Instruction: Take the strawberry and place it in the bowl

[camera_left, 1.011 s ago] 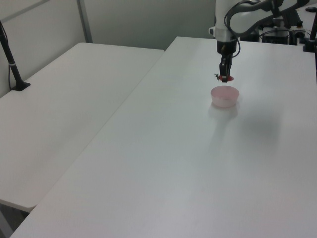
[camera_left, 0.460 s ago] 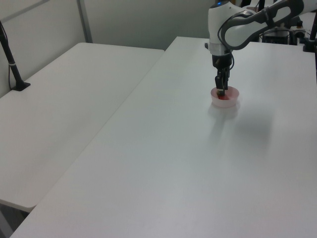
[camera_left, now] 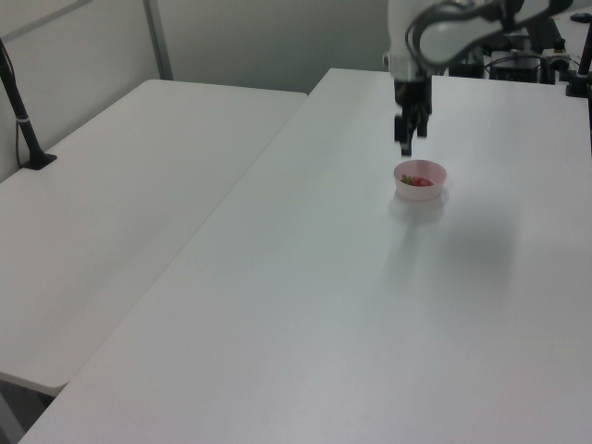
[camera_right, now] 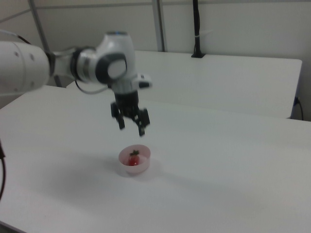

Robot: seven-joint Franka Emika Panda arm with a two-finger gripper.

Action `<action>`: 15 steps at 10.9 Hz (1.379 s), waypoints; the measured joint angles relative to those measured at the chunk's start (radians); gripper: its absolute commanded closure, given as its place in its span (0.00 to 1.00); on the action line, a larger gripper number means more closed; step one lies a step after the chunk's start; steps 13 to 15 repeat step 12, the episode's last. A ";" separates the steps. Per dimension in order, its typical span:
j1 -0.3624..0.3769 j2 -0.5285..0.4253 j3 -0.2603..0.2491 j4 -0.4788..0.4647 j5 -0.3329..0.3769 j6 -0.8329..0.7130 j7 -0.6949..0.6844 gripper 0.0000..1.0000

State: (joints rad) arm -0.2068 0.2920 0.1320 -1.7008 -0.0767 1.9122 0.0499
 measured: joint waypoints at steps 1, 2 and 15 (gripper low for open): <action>0.000 -0.049 0.000 0.054 0.000 -0.083 0.011 0.00; 0.001 -0.111 0.000 0.085 0.000 -0.136 0.017 0.00; 0.221 -0.331 -0.190 0.084 0.094 -0.268 0.069 0.00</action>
